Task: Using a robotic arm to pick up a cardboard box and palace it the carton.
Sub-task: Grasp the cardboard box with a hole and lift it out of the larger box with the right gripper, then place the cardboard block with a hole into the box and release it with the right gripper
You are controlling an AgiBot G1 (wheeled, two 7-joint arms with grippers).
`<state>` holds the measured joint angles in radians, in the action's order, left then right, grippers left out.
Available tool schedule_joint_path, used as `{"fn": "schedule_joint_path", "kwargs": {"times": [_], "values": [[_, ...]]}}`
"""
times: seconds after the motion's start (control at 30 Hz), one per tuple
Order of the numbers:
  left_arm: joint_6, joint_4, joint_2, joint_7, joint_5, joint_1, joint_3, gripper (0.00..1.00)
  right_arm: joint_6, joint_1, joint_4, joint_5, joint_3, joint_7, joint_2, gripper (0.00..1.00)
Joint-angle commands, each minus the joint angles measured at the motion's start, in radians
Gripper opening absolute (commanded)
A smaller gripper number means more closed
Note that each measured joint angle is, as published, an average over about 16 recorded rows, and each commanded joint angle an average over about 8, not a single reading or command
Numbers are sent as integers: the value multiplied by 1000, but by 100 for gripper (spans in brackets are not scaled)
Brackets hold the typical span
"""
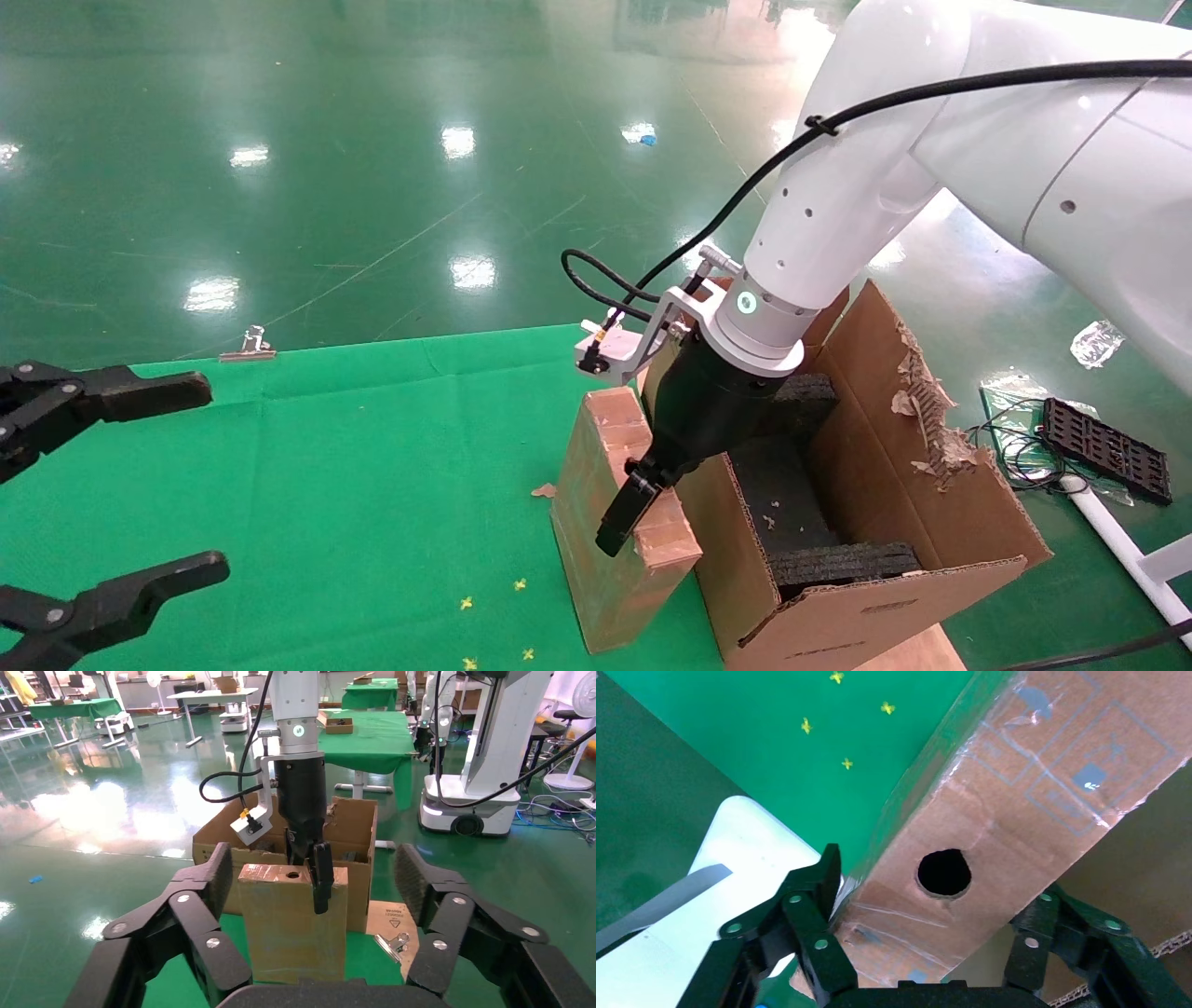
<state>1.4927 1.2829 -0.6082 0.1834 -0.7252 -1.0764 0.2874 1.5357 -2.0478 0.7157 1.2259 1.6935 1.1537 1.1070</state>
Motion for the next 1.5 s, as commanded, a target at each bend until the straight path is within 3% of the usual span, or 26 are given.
{"fn": "schedule_joint_path", "kwargs": {"times": [0.03,0.5,0.63,0.87,1.03,1.2,1.27,1.5], "values": [[0,0,0,0,0,0,0,0,-1,0,8,0,2,4,-5,0],[0,0,0,-1,1,0,1,0,-49,-42,54,-32,-40,-42,-84,0],[-1,0,1,-1,1,0,1,0,-68,-116,44,-49,-82,-101,-143,0],[-1,0,1,-1,1,0,2,0,-99,-324,-24,-3,-134,-173,-272,0],[-1,0,1,-1,1,0,2,0,-91,-417,-62,84,-113,-135,-355,0],[-1,0,1,-1,2,-1,2,0,-63,-437,-80,151,-74,-72,-419,0],[-1,0,1,-1,2,-1,3,11,-57,-429,-82,168,-61,-49,-441,0],[-1,0,1,-2,2,-1,3,95,-68,-358,-82,197,-23,11,-494,0]]}}
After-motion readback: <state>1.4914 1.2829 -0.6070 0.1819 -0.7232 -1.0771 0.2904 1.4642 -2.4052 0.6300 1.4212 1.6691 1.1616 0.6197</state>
